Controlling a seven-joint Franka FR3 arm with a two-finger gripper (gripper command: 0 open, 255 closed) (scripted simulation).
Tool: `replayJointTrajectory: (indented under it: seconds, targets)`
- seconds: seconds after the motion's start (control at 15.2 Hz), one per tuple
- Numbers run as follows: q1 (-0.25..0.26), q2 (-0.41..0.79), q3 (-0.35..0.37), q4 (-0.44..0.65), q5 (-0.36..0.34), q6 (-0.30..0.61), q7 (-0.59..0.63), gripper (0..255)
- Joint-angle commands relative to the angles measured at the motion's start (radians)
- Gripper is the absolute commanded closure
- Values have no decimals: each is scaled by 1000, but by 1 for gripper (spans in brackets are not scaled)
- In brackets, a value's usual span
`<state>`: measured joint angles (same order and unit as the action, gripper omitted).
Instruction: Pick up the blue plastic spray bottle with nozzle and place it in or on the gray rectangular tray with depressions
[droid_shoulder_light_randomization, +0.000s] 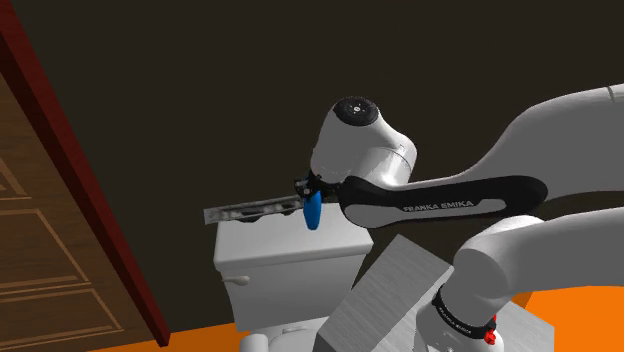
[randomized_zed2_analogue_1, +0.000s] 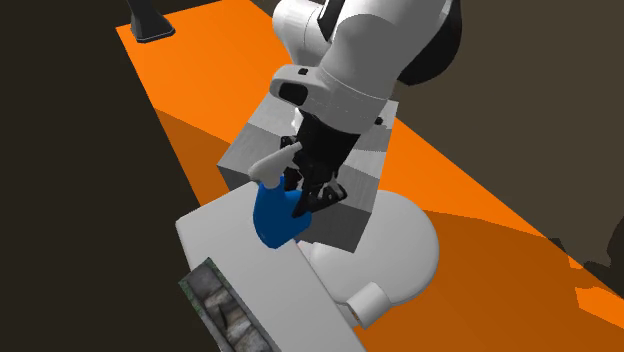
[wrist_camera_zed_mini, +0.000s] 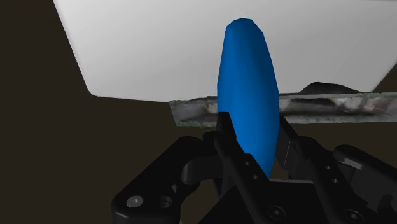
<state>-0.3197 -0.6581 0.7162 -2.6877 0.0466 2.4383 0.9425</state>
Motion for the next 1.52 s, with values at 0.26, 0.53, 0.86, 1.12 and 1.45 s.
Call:
replayJointTrajectory:
  seconds: [0.26, 0.53, 0.86, 1.12, 1.45]
  targets:
    - [-217, 232, 137, 196, -143, 45, 73, 255]
    - [-406, 424, 293, 357, -328, 34, 187, 255]
    - [-519, 836, 455, 611, -797, -142, 463, 255]
    - [-442, 880, 380, 617, -854, -134, 504, 255]
    - [-400, 934, 337, 601, -938, -115, 572, 255]
